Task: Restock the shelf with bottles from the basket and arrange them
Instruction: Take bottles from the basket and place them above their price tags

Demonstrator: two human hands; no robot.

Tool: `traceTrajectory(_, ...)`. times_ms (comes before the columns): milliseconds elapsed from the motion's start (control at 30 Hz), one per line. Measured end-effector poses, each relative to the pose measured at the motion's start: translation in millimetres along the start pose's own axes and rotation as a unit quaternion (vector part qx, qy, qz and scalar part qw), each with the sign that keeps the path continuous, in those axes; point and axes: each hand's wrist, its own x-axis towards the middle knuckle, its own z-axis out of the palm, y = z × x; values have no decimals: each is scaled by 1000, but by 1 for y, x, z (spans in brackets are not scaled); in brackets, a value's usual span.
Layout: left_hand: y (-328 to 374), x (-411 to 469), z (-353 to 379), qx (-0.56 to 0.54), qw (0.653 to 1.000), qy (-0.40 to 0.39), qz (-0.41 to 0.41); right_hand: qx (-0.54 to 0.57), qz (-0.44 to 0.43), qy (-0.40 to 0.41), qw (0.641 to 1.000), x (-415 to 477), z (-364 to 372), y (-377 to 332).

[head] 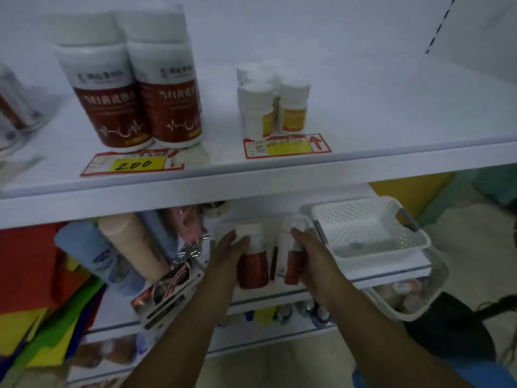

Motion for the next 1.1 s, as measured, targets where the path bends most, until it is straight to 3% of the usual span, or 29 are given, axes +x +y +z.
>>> traceTrajectory(167, 11, -97, 33, -90, 996, -14, -12, -2, 15, -41, 999, -73, -3, -8)
traceTrajectory(333, 24, -174, 50, -83, 996, -34, 26, -88, -70, -93, 989, -146, -7, -16)
traceTrajectory(533, 40, -235, 54, -54, 993, -11, 106, 47, -34, -150, 987, -205, -11, -26)
traceTrajectory(600, 44, -252, 55, -53, 991, -11, 121, 44, -36, -173, 983, -221, -10, -29)
traceTrajectory(833, 52, -283, 52, -55, 987, -27, 148, -81, -165, -171, 968, -254, 0, -34)
traceTrajectory(1033, 70, -275, 43, -73, 985, -6, 156, -49, -142, -159, 976, -251, 20, -43)
traceTrajectory(1100, 78, -265, 38, -81, 986, -8, 144, -112, -164, -160, 967, -246, 33, -49)
